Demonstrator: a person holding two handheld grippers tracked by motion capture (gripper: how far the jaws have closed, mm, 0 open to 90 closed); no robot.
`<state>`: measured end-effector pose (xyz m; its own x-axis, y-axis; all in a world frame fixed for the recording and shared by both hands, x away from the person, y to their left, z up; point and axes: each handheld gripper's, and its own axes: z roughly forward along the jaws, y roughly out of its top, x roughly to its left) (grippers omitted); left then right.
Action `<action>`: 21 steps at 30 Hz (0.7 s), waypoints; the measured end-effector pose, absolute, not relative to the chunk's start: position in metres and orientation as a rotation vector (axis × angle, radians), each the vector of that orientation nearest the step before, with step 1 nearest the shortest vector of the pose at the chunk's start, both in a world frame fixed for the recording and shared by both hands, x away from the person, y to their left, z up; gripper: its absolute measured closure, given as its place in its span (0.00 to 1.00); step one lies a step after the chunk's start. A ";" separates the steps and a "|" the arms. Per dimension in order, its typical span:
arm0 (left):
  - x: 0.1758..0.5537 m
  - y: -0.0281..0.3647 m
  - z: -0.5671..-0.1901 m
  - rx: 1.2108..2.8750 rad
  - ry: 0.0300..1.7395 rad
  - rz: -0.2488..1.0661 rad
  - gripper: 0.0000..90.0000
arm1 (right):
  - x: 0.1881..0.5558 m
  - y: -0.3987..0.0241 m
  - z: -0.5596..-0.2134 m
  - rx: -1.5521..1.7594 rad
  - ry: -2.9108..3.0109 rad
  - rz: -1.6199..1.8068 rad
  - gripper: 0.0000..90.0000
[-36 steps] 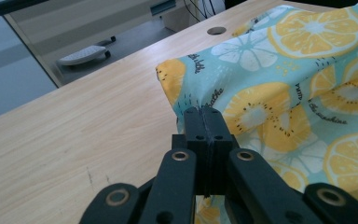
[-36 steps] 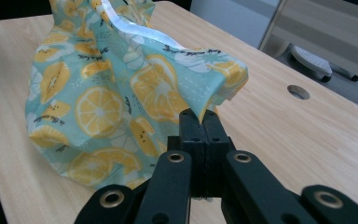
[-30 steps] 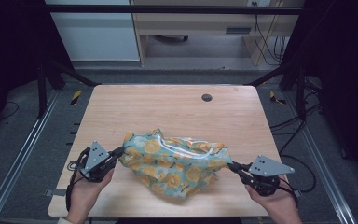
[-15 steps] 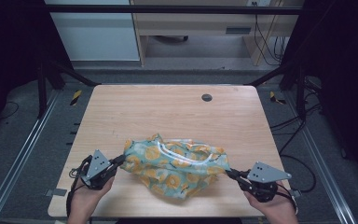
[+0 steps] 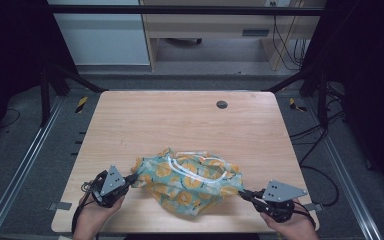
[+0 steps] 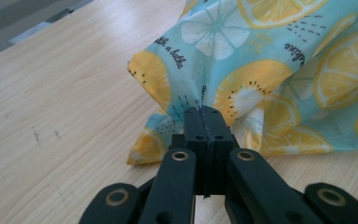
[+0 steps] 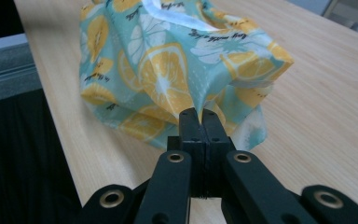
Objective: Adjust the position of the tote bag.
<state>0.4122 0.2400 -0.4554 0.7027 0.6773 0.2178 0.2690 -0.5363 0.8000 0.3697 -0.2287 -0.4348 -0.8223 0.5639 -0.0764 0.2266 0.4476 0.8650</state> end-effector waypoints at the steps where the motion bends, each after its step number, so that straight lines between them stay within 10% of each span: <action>1: 0.412 0.239 -0.457 2.131 0.718 0.663 1.00 | 0.370 -0.228 -0.436 0.663 2.361 1.319 1.00; 21: 0.419 0.226 -0.467 2.244 0.689 0.684 1.00 | 0.385 -0.217 -0.465 0.628 2.508 1.165 1.00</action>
<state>0.4193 0.2262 -0.4671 0.7216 0.6362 0.2730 0.2774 -0.6270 0.7279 0.3848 -0.2166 -0.4649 -0.8577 0.5065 -0.0882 0.2593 0.5744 0.7764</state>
